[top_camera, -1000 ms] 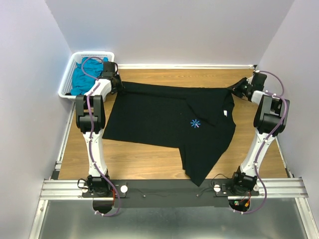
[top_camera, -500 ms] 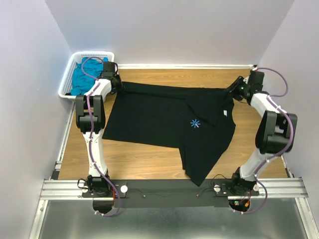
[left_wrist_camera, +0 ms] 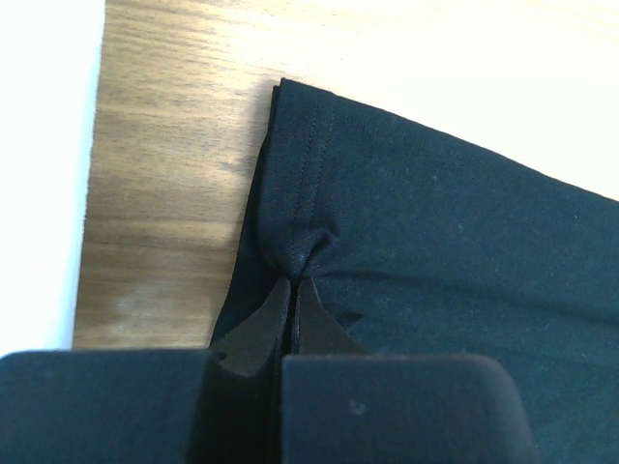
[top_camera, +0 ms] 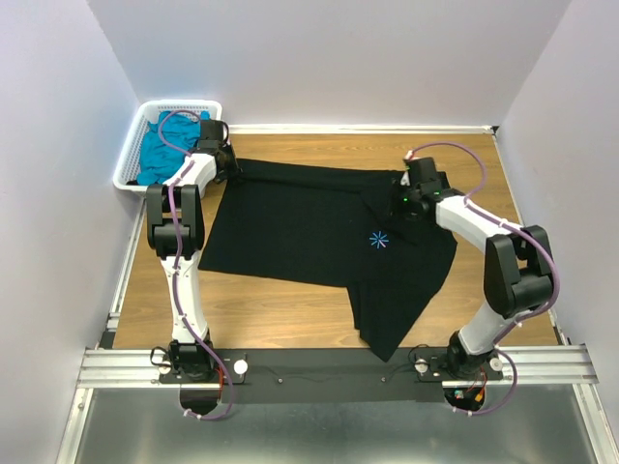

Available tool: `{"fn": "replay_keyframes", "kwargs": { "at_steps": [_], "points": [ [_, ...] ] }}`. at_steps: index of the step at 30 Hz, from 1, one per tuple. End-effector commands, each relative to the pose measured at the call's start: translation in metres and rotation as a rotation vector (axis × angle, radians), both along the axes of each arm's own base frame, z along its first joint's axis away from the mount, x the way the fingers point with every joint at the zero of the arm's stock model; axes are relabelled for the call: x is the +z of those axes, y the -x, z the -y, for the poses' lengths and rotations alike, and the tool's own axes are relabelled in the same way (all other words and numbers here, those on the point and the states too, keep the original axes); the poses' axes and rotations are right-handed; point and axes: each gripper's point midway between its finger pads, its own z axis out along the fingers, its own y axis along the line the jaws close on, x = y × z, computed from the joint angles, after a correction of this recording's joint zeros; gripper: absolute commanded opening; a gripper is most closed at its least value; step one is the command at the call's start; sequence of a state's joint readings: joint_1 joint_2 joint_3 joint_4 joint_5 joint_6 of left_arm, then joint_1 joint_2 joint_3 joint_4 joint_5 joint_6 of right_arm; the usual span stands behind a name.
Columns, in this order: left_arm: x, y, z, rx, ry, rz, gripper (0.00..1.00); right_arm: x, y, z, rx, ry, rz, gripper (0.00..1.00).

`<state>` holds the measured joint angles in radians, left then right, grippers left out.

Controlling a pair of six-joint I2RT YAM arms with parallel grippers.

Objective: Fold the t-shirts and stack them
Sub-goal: Fold the tshirt

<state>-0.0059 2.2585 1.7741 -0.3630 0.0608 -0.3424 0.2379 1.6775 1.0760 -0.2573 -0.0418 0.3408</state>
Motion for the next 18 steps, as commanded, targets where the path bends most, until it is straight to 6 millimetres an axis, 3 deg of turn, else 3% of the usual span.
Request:
{"fn": "replay_keyframes", "kwargs": {
  "at_steps": [1, 3, 4, 6, 12, 18],
  "points": [
    [0.012, 0.008, -0.023, 0.040, -0.040, -0.002, 0.00, -0.002, -0.008, 0.005, 0.066, 0.249, 0.038, 0.51],
    [0.011, 0.009, -0.023, 0.041, -0.044, -0.005, 0.00, -0.005, -0.004, -0.013, 0.139, 0.313, 0.043, 0.51],
    [0.011, 0.009, -0.024, 0.042, -0.047, -0.004, 0.00, -0.011, -0.004, -0.011, 0.132, 0.376, 0.033, 0.51],
    [0.011, 0.009, -0.024, 0.043, -0.049, -0.005, 0.00, -0.012, -0.002, -0.024, 0.174, 0.438, 0.047, 0.51],
    [0.008, 0.009, -0.023, 0.039, -0.049, -0.011, 0.00, -0.031, -0.003, -0.030, 0.203, 0.511, 0.016, 0.44],
    [0.008, 0.009, -0.024, 0.042, -0.050, -0.011, 0.00, -0.038, -0.008, -0.020, 0.175, 0.580, 0.004, 0.40]
  ]
}}
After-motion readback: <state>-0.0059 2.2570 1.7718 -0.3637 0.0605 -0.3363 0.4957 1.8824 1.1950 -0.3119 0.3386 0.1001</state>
